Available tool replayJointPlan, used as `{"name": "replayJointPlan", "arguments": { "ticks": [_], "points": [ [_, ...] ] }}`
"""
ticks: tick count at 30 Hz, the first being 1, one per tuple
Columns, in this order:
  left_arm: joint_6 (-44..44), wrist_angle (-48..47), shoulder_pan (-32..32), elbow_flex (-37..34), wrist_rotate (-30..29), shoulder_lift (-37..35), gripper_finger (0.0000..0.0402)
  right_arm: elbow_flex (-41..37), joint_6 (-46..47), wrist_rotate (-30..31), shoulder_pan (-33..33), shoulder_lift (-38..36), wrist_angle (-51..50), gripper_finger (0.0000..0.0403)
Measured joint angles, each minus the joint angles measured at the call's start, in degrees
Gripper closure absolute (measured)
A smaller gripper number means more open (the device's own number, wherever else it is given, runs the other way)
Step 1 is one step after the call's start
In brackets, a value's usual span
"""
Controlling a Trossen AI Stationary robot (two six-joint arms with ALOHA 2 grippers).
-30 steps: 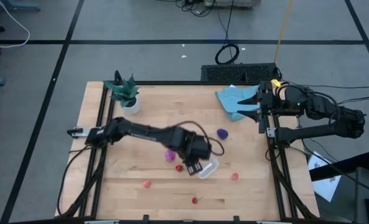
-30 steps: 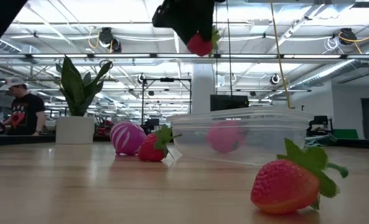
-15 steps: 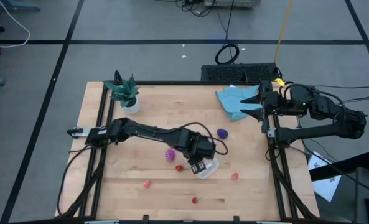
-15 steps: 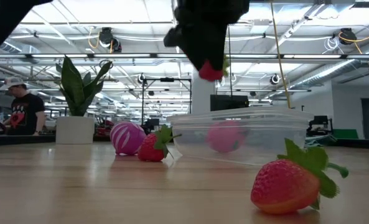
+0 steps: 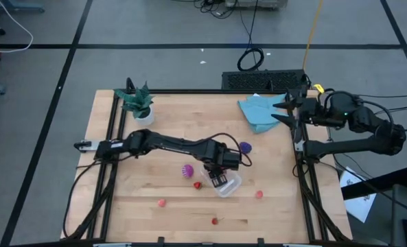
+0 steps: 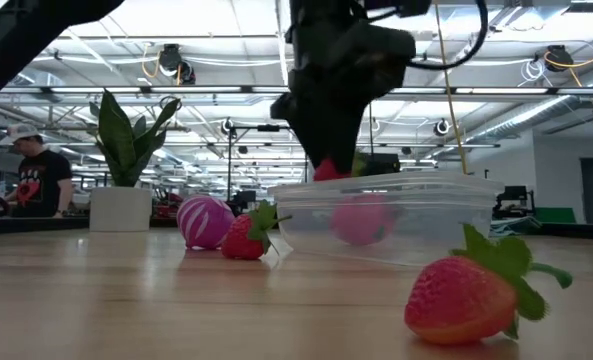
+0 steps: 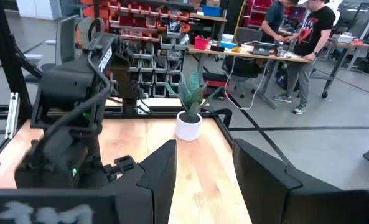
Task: Pick and placing Produce into tupperware
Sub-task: Put the top strawberry into the transparent container
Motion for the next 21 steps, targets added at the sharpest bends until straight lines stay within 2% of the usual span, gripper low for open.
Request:
{"name": "replayJointPlan", "arguments": {
  "ticks": [8, 21],
  "points": [
    [-0.02, 0.13, 0.00, -0.04, 0.07, 2.61, 0.0252, 0.00, 0.11, -0.02, 0.00, -0.24, -0.10, 0.0252],
    [-0.84, 0.57, 0.02, -0.39, 0.53, 2.79, 0.0252, 0.00, 0.12, -0.05, 0.00, -0.24, -0.08, 0.0252]
  ]
}}
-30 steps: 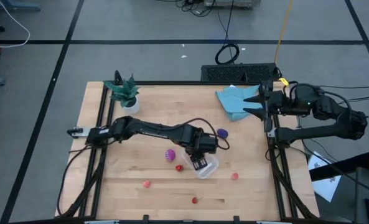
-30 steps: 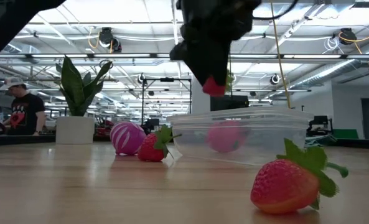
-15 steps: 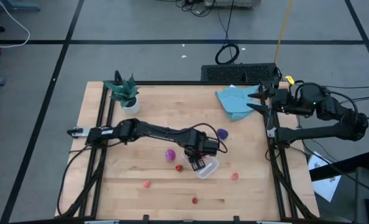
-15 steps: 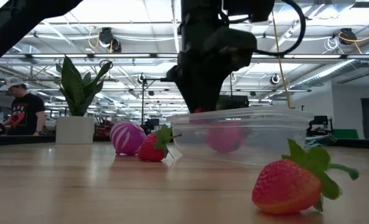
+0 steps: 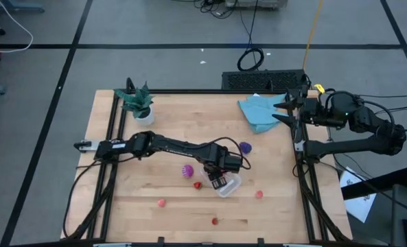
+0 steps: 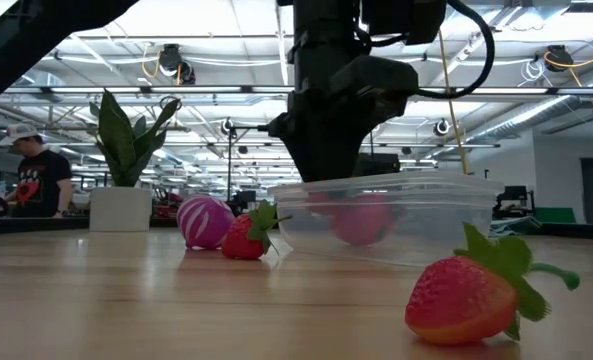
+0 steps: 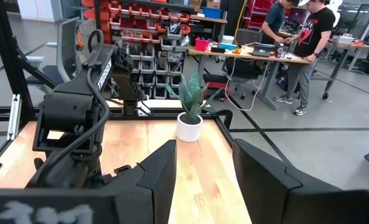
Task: Pick and placing Produce into tupperware
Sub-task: Put the top strawberry into the transparent container
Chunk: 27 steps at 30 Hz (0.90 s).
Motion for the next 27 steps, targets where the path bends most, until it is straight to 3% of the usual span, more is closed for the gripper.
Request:
{"name": "replayJointPlan", "arguments": {
  "ticks": [7, 27],
  "points": [
    [-0.02, 1.26, 0.00, -2.31, 2.56, 0.00, 0.0252, 0.00, 0.01, -0.12, 0.00, 0.00, -0.02, 0.0252],
    [1.04, 1.69, 0.16, -2.49, 2.61, -0.02, 0.0252, 0.00, 0.03, -0.16, 0.00, 0.00, -0.02, 0.0252]
  ]
}}
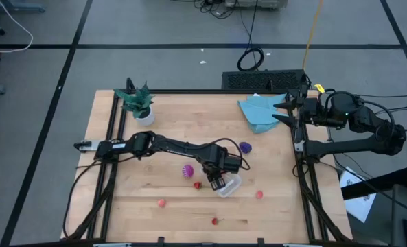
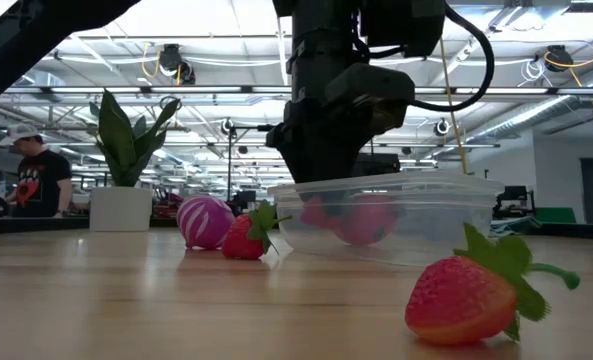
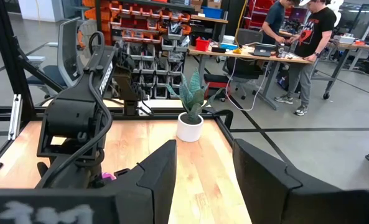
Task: Pick and placing Produce into tupperware
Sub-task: Put the top strawberry into the transparent container
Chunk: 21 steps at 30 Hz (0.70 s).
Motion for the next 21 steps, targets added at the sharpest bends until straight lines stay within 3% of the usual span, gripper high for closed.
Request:
{"name": "replayJointPlan", "arguments": {
  "ticks": [21],
  "points": [
    [2.01, 0.20, 0.38, 0.00, 1.46, 0.00, 0.0252, 0.00, 0.00, -0.01, 0.00, 0.00, 0.00, 0.0252]
  ]
}}
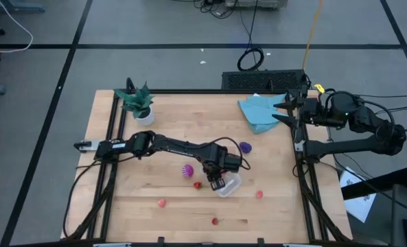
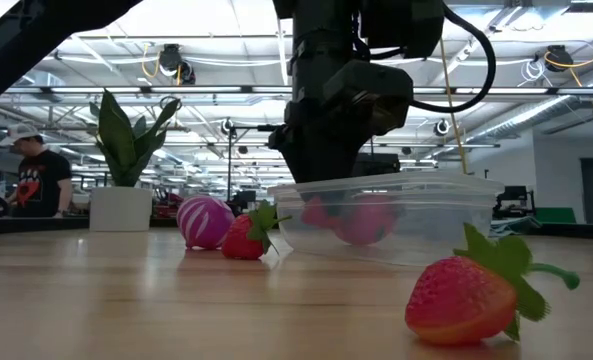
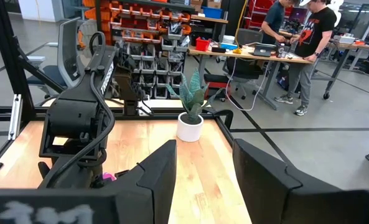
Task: Pick and placing Produce into tupperware
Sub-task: Put the top strawberry into the transparent container, then put the onion into the transparent container
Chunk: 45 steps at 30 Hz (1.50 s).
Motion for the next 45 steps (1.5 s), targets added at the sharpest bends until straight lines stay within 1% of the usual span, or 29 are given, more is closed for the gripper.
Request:
{"name": "replayJointPlan", "arguments": {
  "ticks": [7, 11, 15, 18, 25, 30, 36, 41, 45],
  "points": [
    [0.17, 0.06, 0.59, 0.00, 0.07, 0.00, 0.0252, 0.00, 0.02, 0.00, 0.00, 0.00, 0.00, 0.0252],
    [0.22, 0.85, 0.62, 0.00, 1.43, -0.01, 0.0252, 0.00, 0.00, 0.00, 0.00, 0.00, 0.00, 0.0252],
    [0.21, 1.24, 0.60, 0.00, 1.51, 0.00, 0.0249, 0.00, 0.02, -0.01, 0.00, 0.04, -0.03, 0.0252],
    [-0.02, 1.38, 0.60, 0.00, 1.54, -0.02, 0.0230, 0.00, 0.02, -0.02, 0.00, 0.07, -0.49, 0.0252],
    [-0.96, 1.36, 0.60, 0.00, 1.51, -0.02, 0.0155, 0.00, 0.99, -0.02, 0.00, 0.07, -1.05, 0.0252],
    [-1.18, 1.34, 0.60, 0.00, 1.46, -0.02, 0.0123, 0.00, 1.07, -0.02, 0.00, 0.07, -1.27, 0.0252],
    [-2.26, 1.27, 0.60, 0.00, 1.48, -1.17, 0.0113, 0.00, 1.07, -0.02, 0.00, 0.07, -1.27, 0.0252],
    [-3.16, 1.34, 0.60, 0.02, 1.09, -5.61, 0.0117, 0.00, 1.07, -0.02, 0.02, 0.28, -1.27, 0.0252],
    [-4.19, 0.76, 0.44, 0.02, -1.40, -10.25, 0.0115, 0.00, 1.09, -0.02, 0.01, 0.64, -1.26, 0.0252]
  ]
}}
